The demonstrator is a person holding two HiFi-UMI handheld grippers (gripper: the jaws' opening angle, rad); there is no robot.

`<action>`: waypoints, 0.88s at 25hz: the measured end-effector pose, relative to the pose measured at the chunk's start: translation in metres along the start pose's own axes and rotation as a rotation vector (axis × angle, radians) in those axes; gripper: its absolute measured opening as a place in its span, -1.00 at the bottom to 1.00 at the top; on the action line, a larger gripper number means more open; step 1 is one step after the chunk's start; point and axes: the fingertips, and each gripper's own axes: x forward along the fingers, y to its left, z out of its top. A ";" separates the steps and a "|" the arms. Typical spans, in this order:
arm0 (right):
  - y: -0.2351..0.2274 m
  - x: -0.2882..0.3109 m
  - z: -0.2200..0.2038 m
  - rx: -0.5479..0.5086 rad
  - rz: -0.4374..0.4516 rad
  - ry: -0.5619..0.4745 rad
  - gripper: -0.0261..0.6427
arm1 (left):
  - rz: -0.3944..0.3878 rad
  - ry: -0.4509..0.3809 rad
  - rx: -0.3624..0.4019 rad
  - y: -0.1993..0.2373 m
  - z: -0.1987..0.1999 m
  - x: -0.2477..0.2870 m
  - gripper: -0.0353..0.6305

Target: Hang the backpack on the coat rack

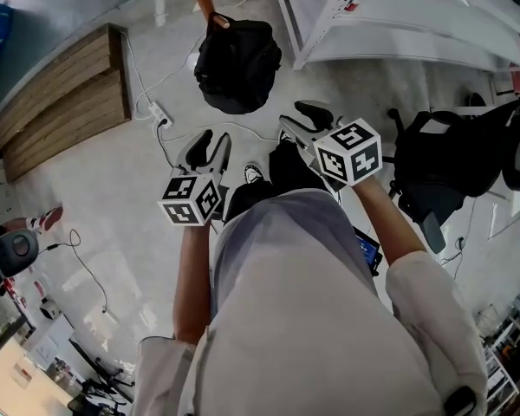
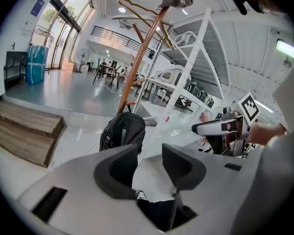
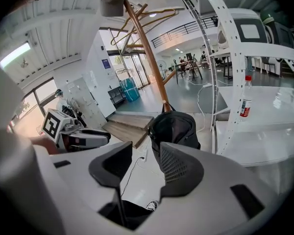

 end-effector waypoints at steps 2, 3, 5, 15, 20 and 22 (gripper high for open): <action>0.007 -0.007 0.000 -0.001 0.003 -0.014 -0.42 | 0.004 0.001 0.014 -0.003 -0.003 -0.007 -0.44; 0.010 -0.011 0.001 0.000 0.004 -0.022 -0.43 | 0.002 0.000 0.016 -0.005 -0.004 -0.011 -0.45; 0.017 -0.017 0.001 0.004 0.003 -0.038 -0.46 | -0.006 -0.002 0.014 -0.010 -0.006 -0.017 -0.48; 0.057 -0.047 -0.007 0.012 0.001 -0.084 -0.60 | -0.067 -0.012 0.066 -0.041 -0.012 -0.055 -0.61; 0.074 -0.061 -0.016 0.004 -0.014 -0.090 -0.71 | -0.067 -0.035 0.098 -0.043 -0.009 -0.075 -0.77; 0.080 -0.064 -0.019 -0.004 -0.023 -0.089 -0.75 | -0.059 -0.047 0.105 -0.039 -0.007 -0.084 -0.80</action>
